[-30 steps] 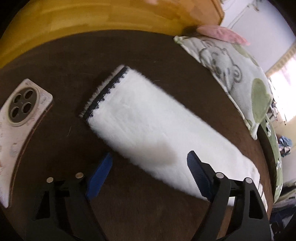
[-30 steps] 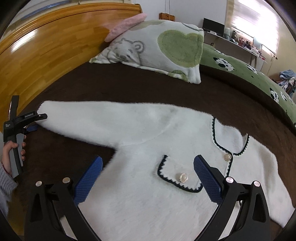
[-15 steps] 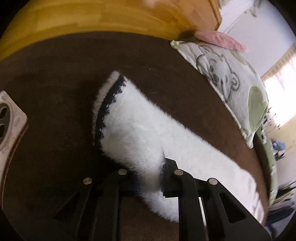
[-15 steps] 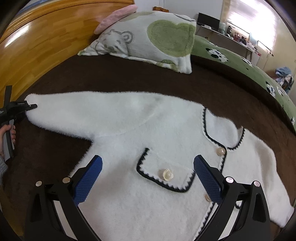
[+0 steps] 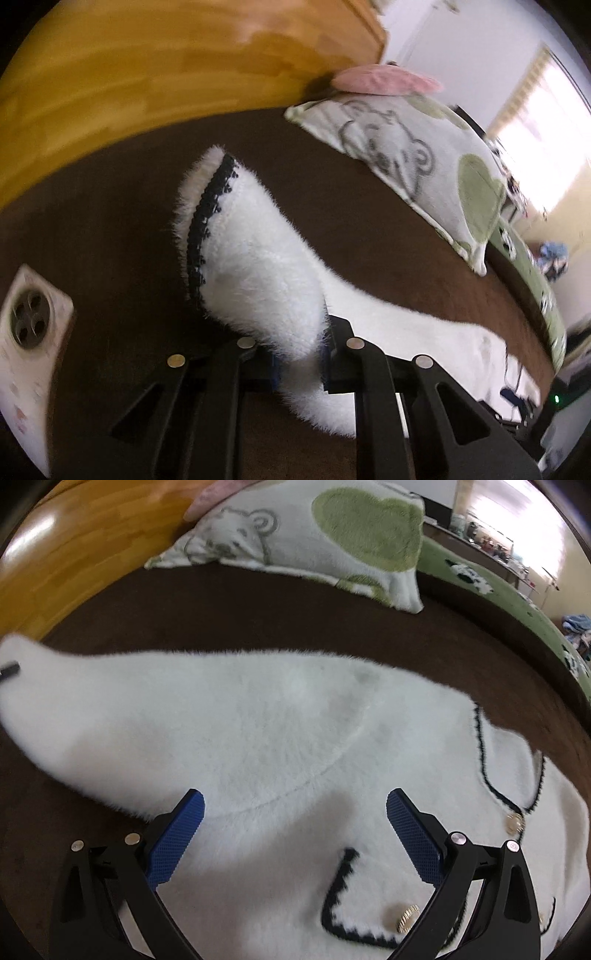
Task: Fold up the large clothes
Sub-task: 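Lift the sleeve with the left gripper and lay it across the cardigan body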
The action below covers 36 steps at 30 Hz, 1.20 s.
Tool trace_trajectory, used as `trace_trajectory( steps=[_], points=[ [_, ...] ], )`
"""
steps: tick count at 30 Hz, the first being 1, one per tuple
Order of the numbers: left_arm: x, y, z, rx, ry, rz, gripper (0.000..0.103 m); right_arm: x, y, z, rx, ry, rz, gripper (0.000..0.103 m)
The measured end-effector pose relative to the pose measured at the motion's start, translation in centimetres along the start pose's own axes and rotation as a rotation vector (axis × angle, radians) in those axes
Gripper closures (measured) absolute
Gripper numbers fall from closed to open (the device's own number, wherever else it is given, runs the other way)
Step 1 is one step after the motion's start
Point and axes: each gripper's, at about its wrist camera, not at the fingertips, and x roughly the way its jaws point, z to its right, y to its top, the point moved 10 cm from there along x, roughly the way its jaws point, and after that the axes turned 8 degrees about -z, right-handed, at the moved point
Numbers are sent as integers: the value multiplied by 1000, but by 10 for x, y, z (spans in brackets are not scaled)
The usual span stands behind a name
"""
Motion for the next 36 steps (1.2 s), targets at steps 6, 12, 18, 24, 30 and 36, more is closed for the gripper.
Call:
trace_trajectory(
  steps=[6, 12, 18, 24, 30, 36],
  points=[
    [-14, 9, 24, 83, -8, 16, 85, 25, -12, 2, 43, 74, -14, 5],
    [-36, 18, 51, 151, -16, 50, 85, 28, -17, 0, 44, 82, -10, 5],
    [-74, 27, 120, 301, -39, 87, 85, 8, -15, 13, 97, 92, 26, 6],
    [-111, 21, 219, 501, -45, 141, 85, -32, -34, 63, 96, 20, 37, 6],
    [-135, -24, 344, 646, -198, 152, 85, -77, -83, 160, 202, -53, 70, 6],
    [-113, -109, 445, 768, -333, 74, 85, -112, -147, 257, 345, -178, 71, 6]
  ],
)
